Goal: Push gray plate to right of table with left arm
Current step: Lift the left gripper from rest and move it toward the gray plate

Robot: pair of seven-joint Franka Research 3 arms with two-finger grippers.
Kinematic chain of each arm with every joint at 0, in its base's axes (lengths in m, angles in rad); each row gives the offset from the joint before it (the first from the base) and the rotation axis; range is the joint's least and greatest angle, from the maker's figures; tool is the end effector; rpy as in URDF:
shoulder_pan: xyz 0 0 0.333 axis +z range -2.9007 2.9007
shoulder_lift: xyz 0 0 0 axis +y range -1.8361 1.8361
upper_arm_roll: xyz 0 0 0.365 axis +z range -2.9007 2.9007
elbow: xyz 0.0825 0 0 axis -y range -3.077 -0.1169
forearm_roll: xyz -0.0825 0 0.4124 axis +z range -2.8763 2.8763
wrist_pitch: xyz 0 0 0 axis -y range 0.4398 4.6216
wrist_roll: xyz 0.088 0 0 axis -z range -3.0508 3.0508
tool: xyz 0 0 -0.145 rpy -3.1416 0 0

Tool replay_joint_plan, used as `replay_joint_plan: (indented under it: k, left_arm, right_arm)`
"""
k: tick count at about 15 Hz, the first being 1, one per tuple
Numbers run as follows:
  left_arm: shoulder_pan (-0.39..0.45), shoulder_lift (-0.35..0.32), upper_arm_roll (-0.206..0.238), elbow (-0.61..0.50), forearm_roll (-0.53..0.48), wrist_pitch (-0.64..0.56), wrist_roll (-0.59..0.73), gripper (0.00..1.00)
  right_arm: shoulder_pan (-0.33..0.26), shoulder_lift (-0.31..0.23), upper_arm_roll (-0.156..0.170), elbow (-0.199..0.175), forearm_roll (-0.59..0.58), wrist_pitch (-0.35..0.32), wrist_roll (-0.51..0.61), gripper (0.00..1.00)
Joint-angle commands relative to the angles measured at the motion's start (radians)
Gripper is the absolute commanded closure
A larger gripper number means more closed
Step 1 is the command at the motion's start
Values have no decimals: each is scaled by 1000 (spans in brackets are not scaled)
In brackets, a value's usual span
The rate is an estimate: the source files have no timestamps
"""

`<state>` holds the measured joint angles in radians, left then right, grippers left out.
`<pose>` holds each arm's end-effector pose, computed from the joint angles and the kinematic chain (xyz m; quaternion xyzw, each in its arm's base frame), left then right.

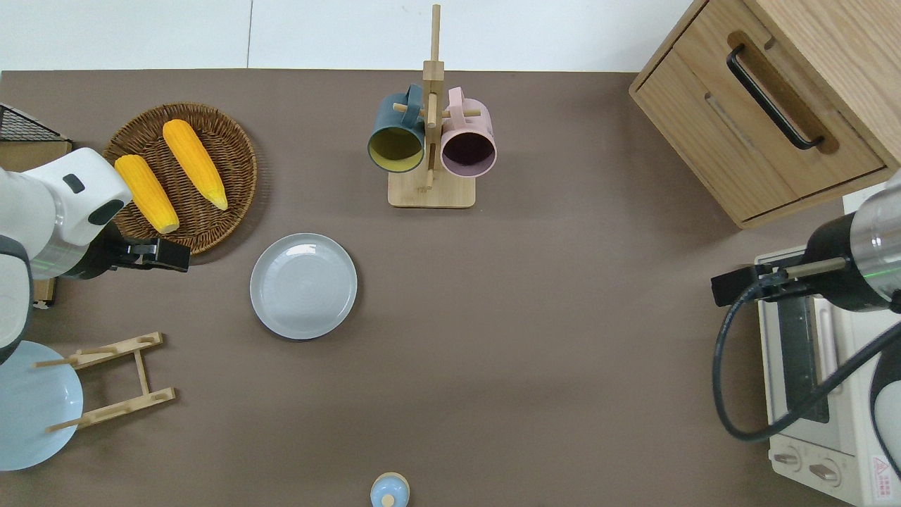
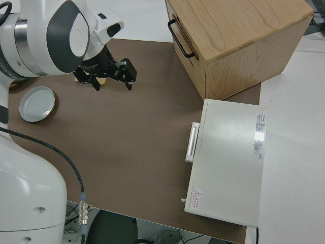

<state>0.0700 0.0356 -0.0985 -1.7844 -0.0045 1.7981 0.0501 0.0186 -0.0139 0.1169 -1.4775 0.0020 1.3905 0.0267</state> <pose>0.6000 -0.0169 0.5263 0.9992 -0.0387 -0.0108 0.0041 0.5506 0.0759 0.6742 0.9978 0.0544 -0.0365 0.0028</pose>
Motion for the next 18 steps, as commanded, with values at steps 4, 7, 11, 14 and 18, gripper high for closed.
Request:
replay_joint_plan:
  k: [4, 7, 11, 14, 18]
  left_arm:
    - [5, -25, 14, -32, -3, 12, 10, 9]
    - [5, -26, 16, -32, -3, 3, 10, 9]
    - [11, -26, 19, -32, -8, 3, 8, 7]
    - [33, -25, 31, -32, -70, 10, -4, 7]
    - [45, -8, 42, -38, -77, 32, -4, 9]
  right_arm:
    - [-20, -3, 15, 8, 10, -15, 1, 17]
    - [-20, -3, 15, 8, 10, -15, 1, 17]
    - [-20, -3, 13, 8, 10, -15, 1, 17]
    - [-20, -3, 15, 8, 10, -15, 1, 17]
    - [-20, -3, 15, 8, 10, -15, 1, 17]
